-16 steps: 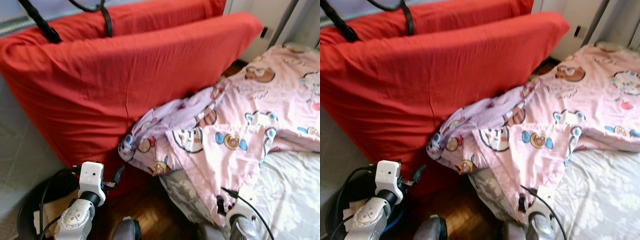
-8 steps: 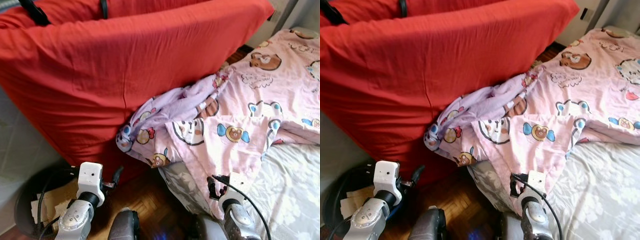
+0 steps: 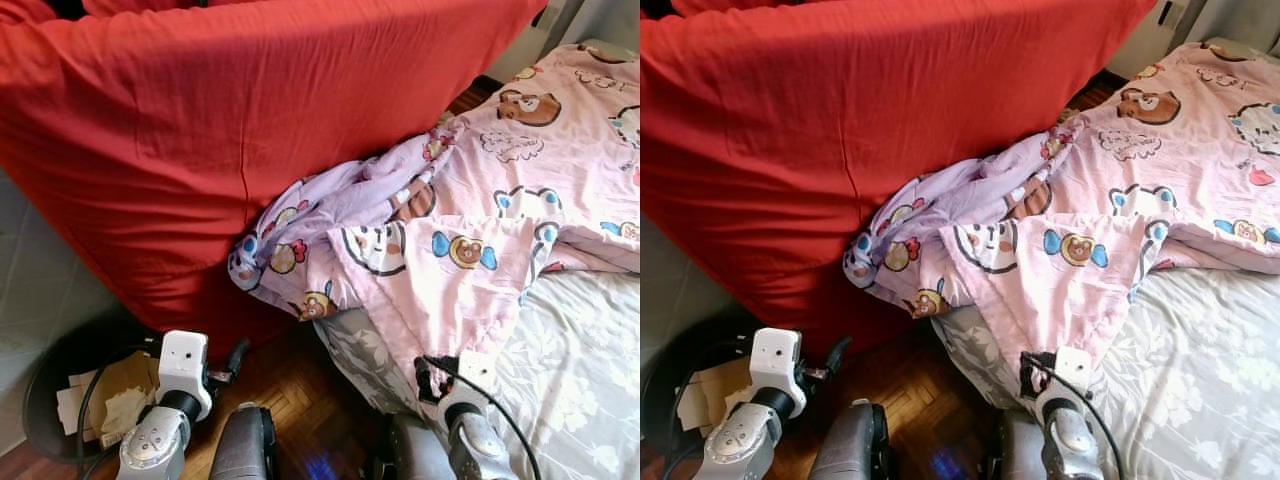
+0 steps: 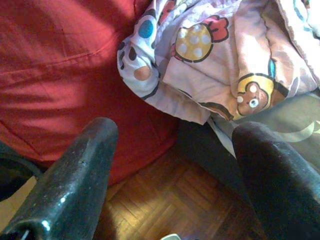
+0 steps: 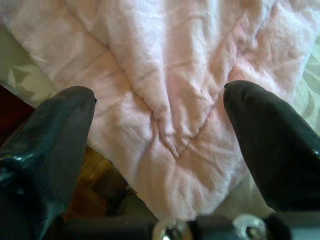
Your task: Clean up the room
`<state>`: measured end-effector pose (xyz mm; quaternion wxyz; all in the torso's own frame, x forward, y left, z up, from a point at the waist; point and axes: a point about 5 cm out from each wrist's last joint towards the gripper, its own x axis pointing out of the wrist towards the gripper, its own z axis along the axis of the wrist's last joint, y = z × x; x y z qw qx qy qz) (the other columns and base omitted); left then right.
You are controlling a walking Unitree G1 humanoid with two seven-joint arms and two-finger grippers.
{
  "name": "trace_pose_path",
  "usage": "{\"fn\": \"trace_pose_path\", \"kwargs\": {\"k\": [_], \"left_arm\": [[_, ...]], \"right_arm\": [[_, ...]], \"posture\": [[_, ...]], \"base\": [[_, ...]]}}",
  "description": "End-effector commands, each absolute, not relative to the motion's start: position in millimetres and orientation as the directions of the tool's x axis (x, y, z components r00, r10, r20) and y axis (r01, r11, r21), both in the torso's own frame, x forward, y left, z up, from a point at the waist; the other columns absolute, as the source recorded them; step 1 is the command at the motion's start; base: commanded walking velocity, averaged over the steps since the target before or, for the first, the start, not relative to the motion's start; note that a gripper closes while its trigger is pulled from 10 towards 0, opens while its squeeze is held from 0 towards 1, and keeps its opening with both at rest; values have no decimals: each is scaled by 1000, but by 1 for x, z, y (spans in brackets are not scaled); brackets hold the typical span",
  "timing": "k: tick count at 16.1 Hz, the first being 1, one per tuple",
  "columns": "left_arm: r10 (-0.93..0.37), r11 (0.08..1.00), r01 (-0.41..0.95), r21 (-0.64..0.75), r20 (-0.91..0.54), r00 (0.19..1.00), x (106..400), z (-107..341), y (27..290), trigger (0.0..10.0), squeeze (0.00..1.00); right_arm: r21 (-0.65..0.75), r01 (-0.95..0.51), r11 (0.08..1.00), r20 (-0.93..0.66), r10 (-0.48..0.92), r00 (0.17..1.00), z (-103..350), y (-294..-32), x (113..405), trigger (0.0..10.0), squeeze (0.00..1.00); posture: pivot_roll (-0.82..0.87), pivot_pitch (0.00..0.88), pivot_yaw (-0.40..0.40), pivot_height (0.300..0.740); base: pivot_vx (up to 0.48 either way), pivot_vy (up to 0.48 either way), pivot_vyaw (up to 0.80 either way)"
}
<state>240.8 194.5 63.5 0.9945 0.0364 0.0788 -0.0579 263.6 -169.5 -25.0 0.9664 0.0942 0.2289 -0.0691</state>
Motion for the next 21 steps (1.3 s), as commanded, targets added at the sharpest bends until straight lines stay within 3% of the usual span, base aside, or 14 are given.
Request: {"fn": "trace_pose_path", "kwargs": {"k": [1,20,21], "left_arm": [[-109,990,124,71,-189,976,234,60,196,10000,0],[-106,990,122,74,-196,975,231,60,197,10000,0],[-106,989,124,81,-203,974,226,60,199,10000,0]], "right_arm": [[149,178,973,-479,-86,874,-29,-167,261,10000,0],[154,155,976,-502,-58,863,-28,-163,264,10000,0],[213,334,918,-474,-202,857,-19,-181,273,10000,0]], "posture": [[122,248,-17,616],[128,257,-15,606],[148,263,-13,606]], "base": [[0,0,0],[0,0,0],[0,0,0]]}}
